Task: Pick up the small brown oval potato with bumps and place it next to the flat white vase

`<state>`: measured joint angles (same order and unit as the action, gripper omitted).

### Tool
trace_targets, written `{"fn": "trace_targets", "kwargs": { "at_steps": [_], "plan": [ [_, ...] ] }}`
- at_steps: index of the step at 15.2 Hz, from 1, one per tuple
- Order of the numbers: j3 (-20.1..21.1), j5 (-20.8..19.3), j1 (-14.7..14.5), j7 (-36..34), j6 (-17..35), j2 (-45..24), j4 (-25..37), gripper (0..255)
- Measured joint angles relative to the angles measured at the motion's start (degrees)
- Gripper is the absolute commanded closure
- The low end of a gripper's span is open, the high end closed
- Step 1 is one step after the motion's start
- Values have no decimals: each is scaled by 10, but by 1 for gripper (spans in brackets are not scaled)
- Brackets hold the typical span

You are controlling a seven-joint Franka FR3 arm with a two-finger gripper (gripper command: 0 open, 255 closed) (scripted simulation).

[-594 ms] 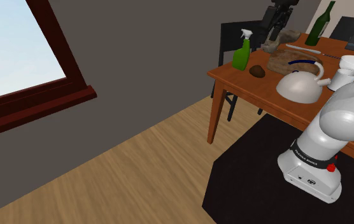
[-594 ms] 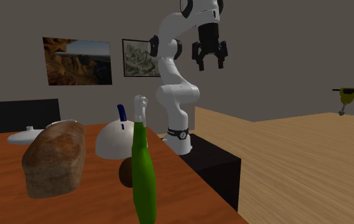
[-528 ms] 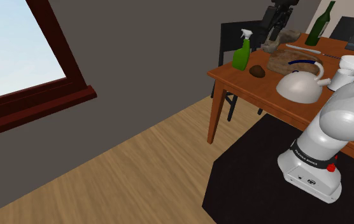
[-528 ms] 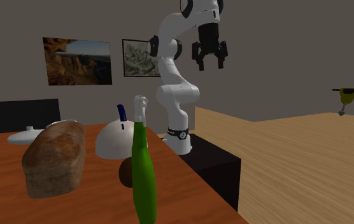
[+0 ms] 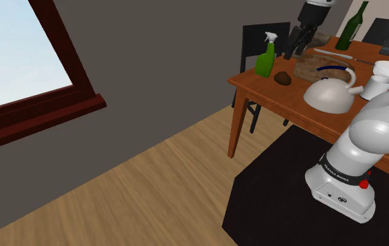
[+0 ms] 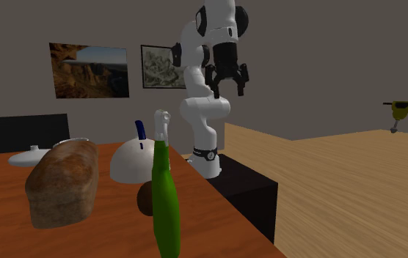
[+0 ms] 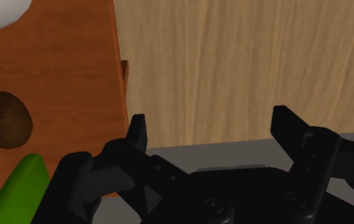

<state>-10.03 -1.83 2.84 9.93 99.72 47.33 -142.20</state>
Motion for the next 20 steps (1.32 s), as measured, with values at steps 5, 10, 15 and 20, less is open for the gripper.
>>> {"fn": "trace_targets", "kwargs": {
  "at_steps": [5, 10, 15, 20],
  "plan": [
    [-52, -40, 21, 52, 95, -27, -45, 0],
    [-106, -69, 34, 100, 203, -80, -74, 0],
    [-171, -83, 38, 161, 299, -152, -71, 0],
    [-247, -58, 15, 236, 399, -250, -45, 0]
  ]
}}
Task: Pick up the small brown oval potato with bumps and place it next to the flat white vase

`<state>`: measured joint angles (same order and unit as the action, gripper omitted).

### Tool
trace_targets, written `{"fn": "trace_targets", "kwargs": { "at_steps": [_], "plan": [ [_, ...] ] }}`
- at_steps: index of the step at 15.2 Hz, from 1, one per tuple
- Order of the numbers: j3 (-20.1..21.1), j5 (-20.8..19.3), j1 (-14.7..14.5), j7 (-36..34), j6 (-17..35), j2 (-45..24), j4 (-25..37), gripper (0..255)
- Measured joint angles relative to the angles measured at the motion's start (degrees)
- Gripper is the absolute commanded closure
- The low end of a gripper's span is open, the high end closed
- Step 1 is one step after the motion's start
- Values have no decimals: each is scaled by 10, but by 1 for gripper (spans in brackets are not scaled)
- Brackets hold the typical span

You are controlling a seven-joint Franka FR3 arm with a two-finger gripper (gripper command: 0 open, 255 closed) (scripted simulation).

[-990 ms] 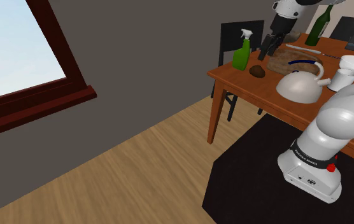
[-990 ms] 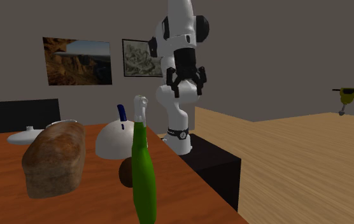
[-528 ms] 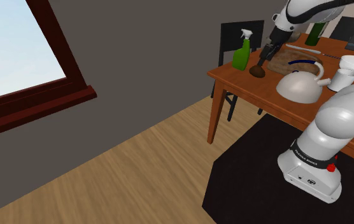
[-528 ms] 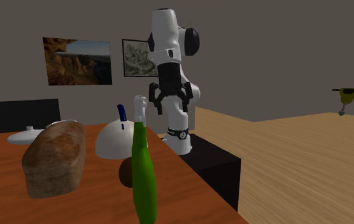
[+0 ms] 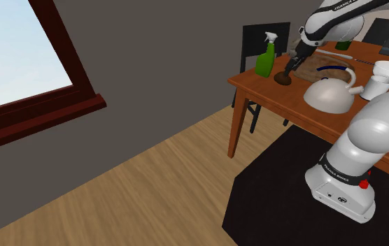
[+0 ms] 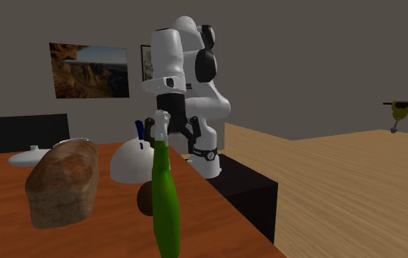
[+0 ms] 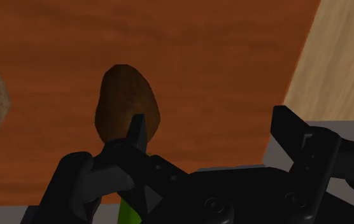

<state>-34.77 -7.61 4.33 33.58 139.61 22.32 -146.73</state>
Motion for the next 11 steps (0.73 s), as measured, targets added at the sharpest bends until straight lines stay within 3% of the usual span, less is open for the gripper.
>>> {"fn": "trace_targets", "kwargs": {
  "at_steps": [3, 6, 11],
  "plan": [
    [-52, 43, -26, 62, 49, -60, 24, 0],
    [-108, 124, -66, 147, 94, -132, 50, 0],
    [-134, 221, -97, 222, 128, -195, 61, 0]
  ]
}}
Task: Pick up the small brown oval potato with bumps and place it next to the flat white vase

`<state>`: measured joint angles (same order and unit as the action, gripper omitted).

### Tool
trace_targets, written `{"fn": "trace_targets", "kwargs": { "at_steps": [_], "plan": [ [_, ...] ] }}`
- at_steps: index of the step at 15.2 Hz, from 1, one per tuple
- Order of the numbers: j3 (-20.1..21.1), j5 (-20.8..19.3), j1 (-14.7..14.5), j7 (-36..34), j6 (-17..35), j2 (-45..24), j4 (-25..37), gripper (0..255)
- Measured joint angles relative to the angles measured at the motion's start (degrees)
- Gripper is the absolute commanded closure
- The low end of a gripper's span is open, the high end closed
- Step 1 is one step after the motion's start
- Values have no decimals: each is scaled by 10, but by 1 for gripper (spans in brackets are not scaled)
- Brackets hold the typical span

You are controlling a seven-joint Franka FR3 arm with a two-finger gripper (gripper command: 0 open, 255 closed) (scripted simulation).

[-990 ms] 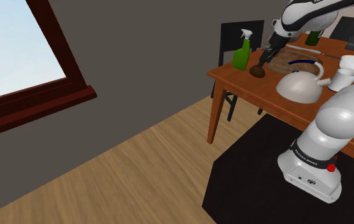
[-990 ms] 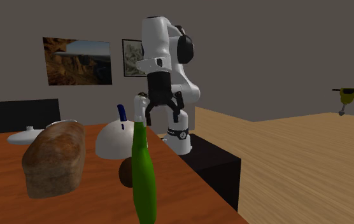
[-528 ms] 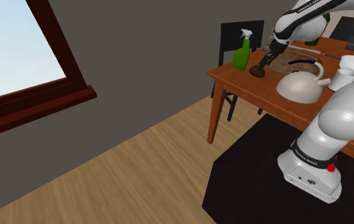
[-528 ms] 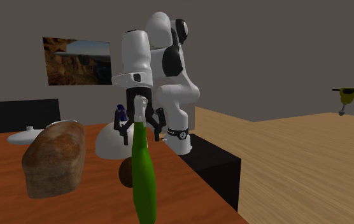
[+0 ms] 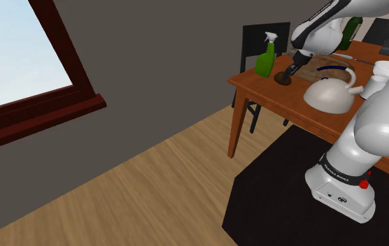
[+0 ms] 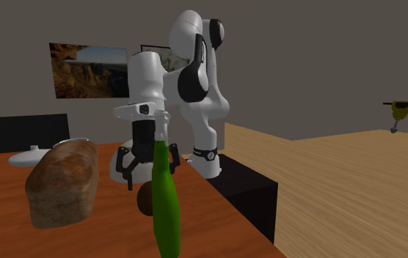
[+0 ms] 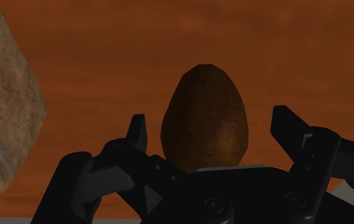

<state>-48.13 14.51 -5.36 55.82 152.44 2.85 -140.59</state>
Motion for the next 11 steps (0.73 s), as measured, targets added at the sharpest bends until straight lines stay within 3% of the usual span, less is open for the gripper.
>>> {"fn": "trace_targets", "kwargs": {
  "at_steps": [3, 9, 10, 11],
  "plan": [
    [-1, 61, -9, 43, 12, -35, 7, 0],
    [1, 79, -9, 56, 15, -45, 9, 0],
    [1, 79, -9, 56, 15, -45, 9, 255],
    [1, 79, -9, 56, 15, -45, 9, 255]
  ]
}}
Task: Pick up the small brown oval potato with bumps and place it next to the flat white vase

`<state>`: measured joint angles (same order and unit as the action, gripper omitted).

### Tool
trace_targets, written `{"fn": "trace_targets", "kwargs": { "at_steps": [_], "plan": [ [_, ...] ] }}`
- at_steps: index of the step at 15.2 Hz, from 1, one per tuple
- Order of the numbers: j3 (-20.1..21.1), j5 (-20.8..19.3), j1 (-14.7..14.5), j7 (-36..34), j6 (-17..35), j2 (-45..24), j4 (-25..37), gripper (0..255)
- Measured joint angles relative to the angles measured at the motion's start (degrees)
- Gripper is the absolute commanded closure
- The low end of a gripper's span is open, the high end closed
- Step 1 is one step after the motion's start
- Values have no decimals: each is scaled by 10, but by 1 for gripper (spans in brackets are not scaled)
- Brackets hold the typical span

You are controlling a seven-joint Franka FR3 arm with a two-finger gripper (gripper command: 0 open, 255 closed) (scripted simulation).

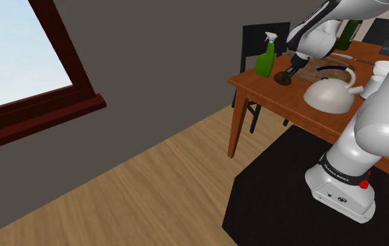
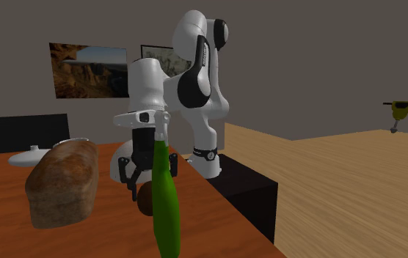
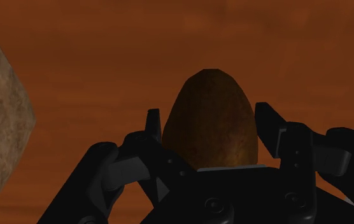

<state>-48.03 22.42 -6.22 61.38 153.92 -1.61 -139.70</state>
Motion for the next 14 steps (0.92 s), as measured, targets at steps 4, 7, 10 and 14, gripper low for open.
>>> {"fn": "trace_targets", "kwargs": {
  "at_steps": [4, 7, 10, 14],
  "plan": [
    [0, 0, 0, 0, 0, 0, 0, 255],
    [0, 0, 0, 0, 0, 0, 0, 255],
    [-1, -9, 0, -7, -2, 5, 0, 255],
    [-4, -70, 2, -53, -21, 37, 3, 255]
  ]
}}
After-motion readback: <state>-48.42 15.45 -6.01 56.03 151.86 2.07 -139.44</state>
